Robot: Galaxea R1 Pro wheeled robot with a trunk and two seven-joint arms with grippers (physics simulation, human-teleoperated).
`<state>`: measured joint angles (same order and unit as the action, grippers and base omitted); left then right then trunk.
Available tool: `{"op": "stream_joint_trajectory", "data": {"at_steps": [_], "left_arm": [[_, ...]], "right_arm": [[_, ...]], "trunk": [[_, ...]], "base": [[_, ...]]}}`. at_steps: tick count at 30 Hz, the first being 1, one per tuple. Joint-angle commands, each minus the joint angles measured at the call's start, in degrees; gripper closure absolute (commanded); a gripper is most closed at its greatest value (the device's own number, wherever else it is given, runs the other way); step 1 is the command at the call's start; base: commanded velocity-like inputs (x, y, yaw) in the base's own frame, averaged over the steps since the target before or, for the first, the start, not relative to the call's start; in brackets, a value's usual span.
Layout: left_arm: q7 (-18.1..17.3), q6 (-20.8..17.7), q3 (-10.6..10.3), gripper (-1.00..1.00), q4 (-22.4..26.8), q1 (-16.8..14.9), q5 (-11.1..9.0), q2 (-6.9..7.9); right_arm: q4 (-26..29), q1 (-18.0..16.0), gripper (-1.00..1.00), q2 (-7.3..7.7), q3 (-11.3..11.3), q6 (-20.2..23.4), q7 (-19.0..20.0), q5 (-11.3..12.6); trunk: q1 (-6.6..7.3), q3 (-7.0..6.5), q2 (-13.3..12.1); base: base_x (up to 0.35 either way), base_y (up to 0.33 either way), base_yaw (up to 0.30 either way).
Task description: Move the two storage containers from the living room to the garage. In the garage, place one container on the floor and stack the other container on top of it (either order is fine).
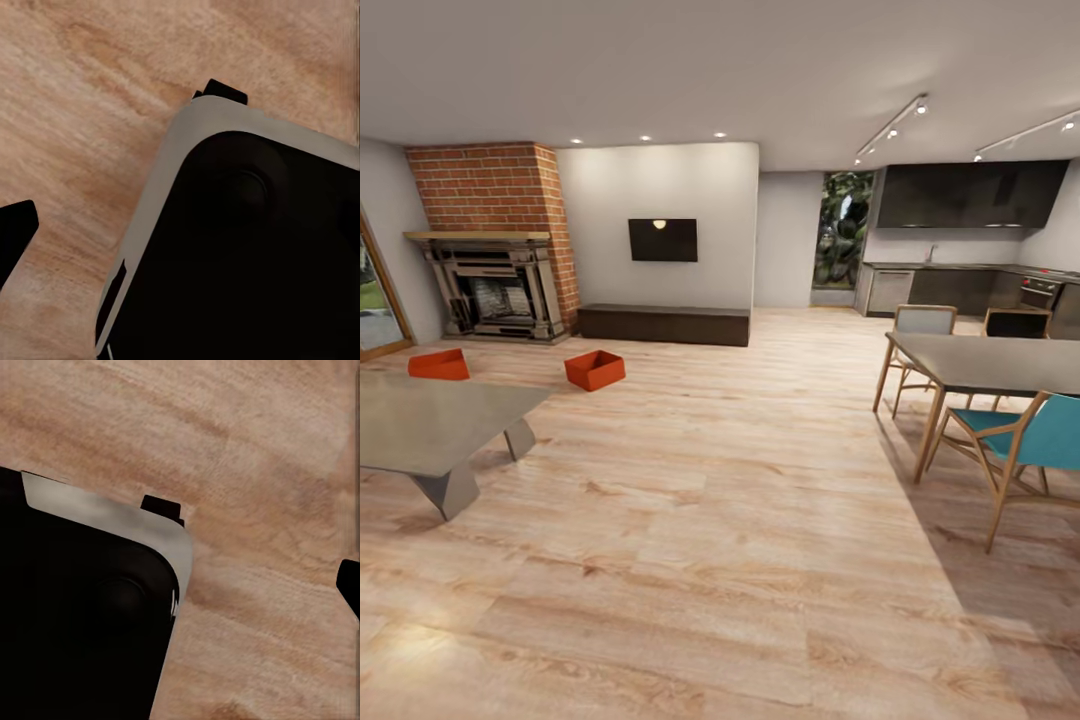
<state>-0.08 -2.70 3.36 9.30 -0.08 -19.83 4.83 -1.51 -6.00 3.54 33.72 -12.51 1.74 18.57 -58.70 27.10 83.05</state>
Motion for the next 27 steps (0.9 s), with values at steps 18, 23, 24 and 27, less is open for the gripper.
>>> {"op": "stream_joint_trajectory", "data": {"at_steps": [18,23,24,27], "left_arm": [[-0.01,-0.27,0.33,-1.00,0.11,0.00,0.06,-0.04],[-0.01,-0.24,0.33,-1.00,0.10,0.00,0.06,-0.05],[-0.01,-0.25,0.33,-1.00,0.10,0.00,0.06,-0.04],[-0.01,-0.25,0.33,-1.00,0.10,0.00,0.06,-0.02]], "right_arm": [[-0.16,-0.06,-1.00,-0.02,0.47,-0.32,0.19,0.59],[-0.16,-0.06,-1.00,-0.02,0.47,-0.32,0.19,0.59],[-0.16,-0.06,-1.00,-0.02,0.47,-0.32,0.19,0.59],[-0.16,-0.06,-1.00,-0.02,0.47,-0.32,0.18,0.59]], "trunk": [[-0.03,0.06,0.03],[-0.03,0.06,0.03],[-0.03,0.06,0.03],[-0.03,0.06,0.03]], "base": [[0.324,0.000,0.000],[0.324,0.000,0.000],[0.324,0.000,0.000],[0.324,0.000,0.000]]}}
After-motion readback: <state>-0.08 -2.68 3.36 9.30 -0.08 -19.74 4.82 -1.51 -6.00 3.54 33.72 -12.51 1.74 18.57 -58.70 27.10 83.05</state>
